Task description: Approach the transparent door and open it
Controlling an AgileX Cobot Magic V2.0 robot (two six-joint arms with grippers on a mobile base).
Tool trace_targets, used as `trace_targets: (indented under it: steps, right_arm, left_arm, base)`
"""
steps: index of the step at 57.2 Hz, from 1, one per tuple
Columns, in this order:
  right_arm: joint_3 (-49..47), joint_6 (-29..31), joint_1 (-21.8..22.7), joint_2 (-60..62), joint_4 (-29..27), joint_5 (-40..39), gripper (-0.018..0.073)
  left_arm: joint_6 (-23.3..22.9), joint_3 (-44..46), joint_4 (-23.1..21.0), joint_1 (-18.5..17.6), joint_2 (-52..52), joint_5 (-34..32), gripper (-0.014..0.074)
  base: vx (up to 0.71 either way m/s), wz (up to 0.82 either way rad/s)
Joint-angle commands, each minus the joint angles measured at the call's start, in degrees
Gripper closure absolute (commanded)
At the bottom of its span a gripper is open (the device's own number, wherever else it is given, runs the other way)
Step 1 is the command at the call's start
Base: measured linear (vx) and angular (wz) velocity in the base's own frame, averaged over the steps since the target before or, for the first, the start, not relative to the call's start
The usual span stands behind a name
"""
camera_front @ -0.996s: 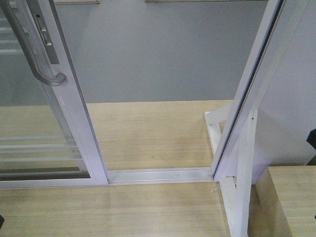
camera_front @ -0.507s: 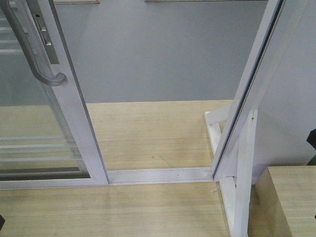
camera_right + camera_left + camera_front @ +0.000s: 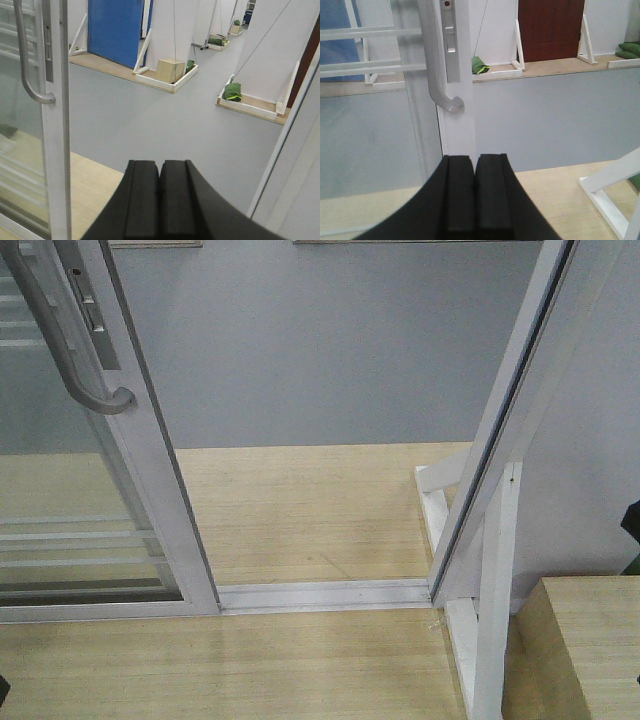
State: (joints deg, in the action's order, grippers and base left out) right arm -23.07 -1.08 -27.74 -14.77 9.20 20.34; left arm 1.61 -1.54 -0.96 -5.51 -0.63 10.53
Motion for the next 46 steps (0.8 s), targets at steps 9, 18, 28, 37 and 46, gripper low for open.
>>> trace_targets:
  steps: [9,18,28,37,46]
  right_arm:
    - [10.9,-0.1,0.1,3.8,-7.6,-11.7,0.0559]
    - [24.2,-0.1,0.2,12.8,-7.6,-20.3,0.0559]
    - [25.5,1.1,2.8,16.2,-7.6,-18.4,0.0559]
    - [25.6,1.1,10.5,16.2,-7.8,-18.4,0.0559]
    - [25.6,1.1,17.4,16.2,-7.8,-18.4,0.0559]
  left_arm:
    - [-0.3,-1.3,-0.1,-0.2,-0.8,-4.3,0.0593]
    - [-0.3,-1.3,-0.1,-0.2,-0.8,-4.3,0.0593]
    - [-0.3,-1.3,-0.1,-0.2,-0.7,-4.2,0.0593]
    - [-0.3,-1.3,-0.1,-0.2,-0.7,-4.2,0.0593]
    - [-0.3,-1.3,-0.1,-0.2,-0.7,-4.2,0.0593]
  base:
    - [0.0,0.0]
    - [0.0,0.0]
    - [0.0,0.0]
    - [0.0,0.0]
    - [0.0,0.0]
